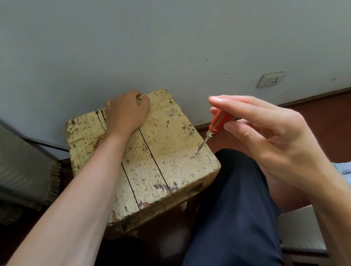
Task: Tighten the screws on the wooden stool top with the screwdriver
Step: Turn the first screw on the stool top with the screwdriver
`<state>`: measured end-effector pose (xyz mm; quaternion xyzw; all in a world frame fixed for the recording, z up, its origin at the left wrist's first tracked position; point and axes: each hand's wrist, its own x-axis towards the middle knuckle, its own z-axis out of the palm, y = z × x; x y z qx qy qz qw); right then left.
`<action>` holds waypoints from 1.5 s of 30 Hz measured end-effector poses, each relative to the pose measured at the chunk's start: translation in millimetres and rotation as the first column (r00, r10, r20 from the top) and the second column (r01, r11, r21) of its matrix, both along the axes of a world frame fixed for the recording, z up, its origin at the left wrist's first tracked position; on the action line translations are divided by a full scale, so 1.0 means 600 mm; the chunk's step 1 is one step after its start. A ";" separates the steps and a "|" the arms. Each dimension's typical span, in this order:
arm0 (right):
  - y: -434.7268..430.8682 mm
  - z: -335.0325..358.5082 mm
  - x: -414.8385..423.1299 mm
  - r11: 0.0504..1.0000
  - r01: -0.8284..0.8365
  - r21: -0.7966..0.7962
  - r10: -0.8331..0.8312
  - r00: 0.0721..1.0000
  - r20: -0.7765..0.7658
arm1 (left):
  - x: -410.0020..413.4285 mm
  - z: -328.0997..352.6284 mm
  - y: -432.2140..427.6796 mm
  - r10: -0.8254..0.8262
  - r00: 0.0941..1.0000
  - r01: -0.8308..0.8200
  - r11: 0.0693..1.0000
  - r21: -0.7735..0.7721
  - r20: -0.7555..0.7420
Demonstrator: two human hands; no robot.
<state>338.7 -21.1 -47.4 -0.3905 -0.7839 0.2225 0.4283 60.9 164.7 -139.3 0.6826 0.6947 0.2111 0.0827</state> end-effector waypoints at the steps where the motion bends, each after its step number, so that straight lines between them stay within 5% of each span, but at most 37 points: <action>1: 0.000 0.000 0.000 1.000 0.000 0.002 0.000 1.000 -0.006 | 0.000 0.000 0.000 0.001 1.000 -0.001 1.000 0.003 0.005; 17: 0.005 -0.020 -0.014 0.962 0.226 0.151 -0.218 0.974 -0.069 | 0.001 0.001 -0.003 -0.002 1.000 0.002 1.000 0.010 0.016; 27: 0.002 -0.007 0.007 0.999 -0.015 -0.031 0.014 0.998 -0.056 | 0.001 0.002 -0.004 0.002 1.000 -0.002 1.000 0.006 0.012; 45: 0.001 -0.017 -0.010 0.986 0.131 0.100 -0.126 0.991 -0.052 | 0.000 0.003 -0.004 -0.002 1.000 0.002 1.000 0.009 0.008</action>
